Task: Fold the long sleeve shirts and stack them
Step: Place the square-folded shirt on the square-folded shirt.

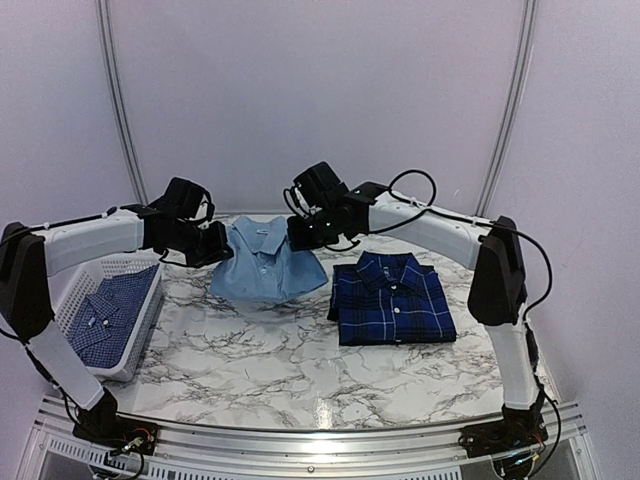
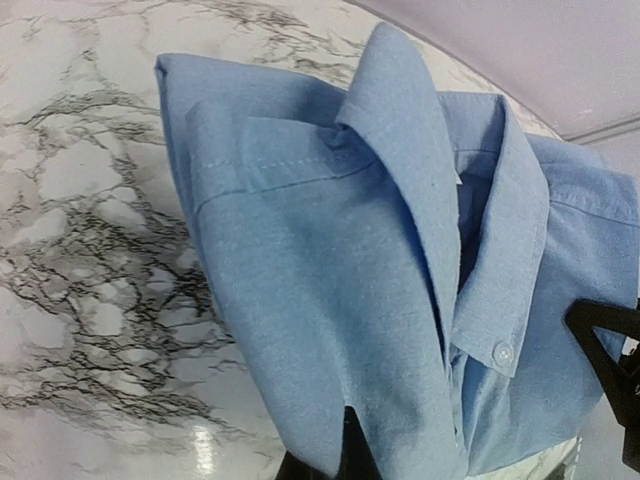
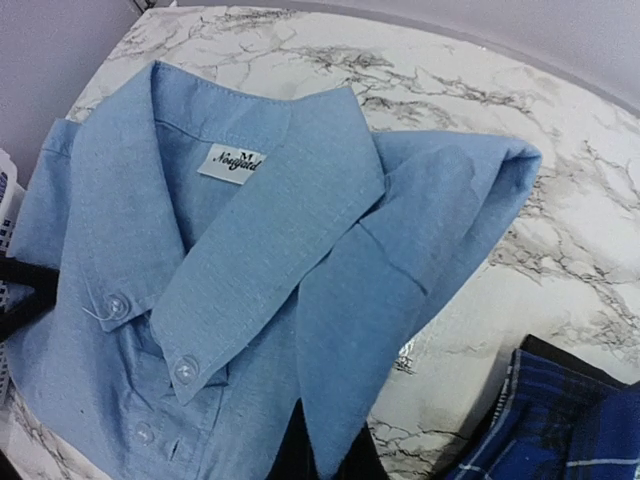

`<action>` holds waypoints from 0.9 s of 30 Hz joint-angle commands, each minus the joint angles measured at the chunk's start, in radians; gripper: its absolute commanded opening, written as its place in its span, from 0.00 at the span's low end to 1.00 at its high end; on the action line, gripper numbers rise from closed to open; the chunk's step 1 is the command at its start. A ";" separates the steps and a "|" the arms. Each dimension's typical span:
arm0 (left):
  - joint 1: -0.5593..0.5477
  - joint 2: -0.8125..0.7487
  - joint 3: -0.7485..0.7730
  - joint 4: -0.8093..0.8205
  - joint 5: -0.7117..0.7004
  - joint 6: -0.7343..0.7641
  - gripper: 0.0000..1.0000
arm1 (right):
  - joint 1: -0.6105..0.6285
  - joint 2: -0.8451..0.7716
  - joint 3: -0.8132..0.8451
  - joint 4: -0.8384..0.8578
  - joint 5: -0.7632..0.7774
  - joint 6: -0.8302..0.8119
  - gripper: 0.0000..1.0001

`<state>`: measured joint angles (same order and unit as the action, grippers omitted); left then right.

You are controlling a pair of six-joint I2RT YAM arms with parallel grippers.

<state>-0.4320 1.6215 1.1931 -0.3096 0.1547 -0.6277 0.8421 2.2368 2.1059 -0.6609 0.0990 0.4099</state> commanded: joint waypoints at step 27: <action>-0.527 0.492 0.586 0.190 -0.075 -0.247 0.00 | -0.271 -0.903 -0.982 0.061 0.250 0.006 0.00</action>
<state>-0.9516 2.0724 1.7092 -0.1612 0.0845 -0.8513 0.6109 1.3865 1.1458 -0.6453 0.3367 0.4286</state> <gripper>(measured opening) 0.028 0.004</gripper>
